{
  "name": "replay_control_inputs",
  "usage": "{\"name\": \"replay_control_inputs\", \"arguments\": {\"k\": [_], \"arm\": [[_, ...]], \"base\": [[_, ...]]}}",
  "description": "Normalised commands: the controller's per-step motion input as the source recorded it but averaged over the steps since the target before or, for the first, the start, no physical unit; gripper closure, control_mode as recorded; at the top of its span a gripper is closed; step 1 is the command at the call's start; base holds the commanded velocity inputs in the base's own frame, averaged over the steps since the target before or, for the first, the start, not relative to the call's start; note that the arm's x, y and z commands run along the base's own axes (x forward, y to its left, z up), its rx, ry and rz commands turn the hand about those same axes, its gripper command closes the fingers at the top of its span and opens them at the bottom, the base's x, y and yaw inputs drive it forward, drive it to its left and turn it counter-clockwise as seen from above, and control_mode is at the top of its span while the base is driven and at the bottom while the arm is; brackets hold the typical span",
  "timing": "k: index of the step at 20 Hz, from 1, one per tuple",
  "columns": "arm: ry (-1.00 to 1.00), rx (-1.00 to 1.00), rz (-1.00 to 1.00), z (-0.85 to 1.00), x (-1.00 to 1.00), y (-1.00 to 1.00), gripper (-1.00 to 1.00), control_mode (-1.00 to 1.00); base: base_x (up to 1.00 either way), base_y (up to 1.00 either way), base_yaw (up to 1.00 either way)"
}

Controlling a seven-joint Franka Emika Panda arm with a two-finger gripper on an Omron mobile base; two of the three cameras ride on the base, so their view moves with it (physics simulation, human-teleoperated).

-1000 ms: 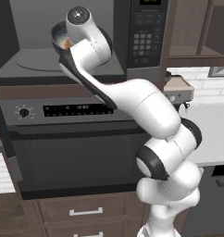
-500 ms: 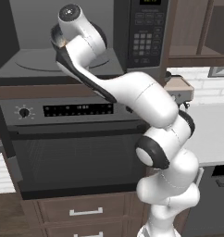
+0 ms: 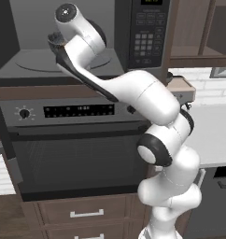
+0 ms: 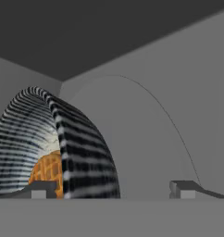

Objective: Open the microwave, place the bowl with waffle inside the microwave, then close the microwave door and turn it on.

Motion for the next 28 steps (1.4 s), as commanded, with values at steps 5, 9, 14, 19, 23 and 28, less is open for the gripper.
{"name": "replay_control_inputs", "arguments": {"k": [5, 9, 14, 19, 23, 28], "arm": [[-0.40, 0.06, 0.00, 0.00, -0.38, 0.00, -1.00, -1.00], [-0.54, 0.08, 0.03, 0.00, -0.81, 0.00, -1.00, -1.00], [-0.33, 0.07, 0.00, -0.35, -1.00, -0.46, -1.00, -1.00], [-0.21, 0.07, 0.02, -0.50, -1.00, -0.71, -1.00, -1.00], [-0.06, 0.01, 0.00, -0.37, -1.00, -0.47, -1.00, -1.00], [0.00, -0.07, 0.00, -0.15, -1.00, -0.08, -1.00, -1.00]], "base": [[0.00, 0.00, 0.00], [0.00, 0.00, 0.00], [0.00, 0.00, 0.00], [0.00, 0.00, 0.00], [0.00, 0.00, 0.00], [0.00, 0.00, 0.00]]}}
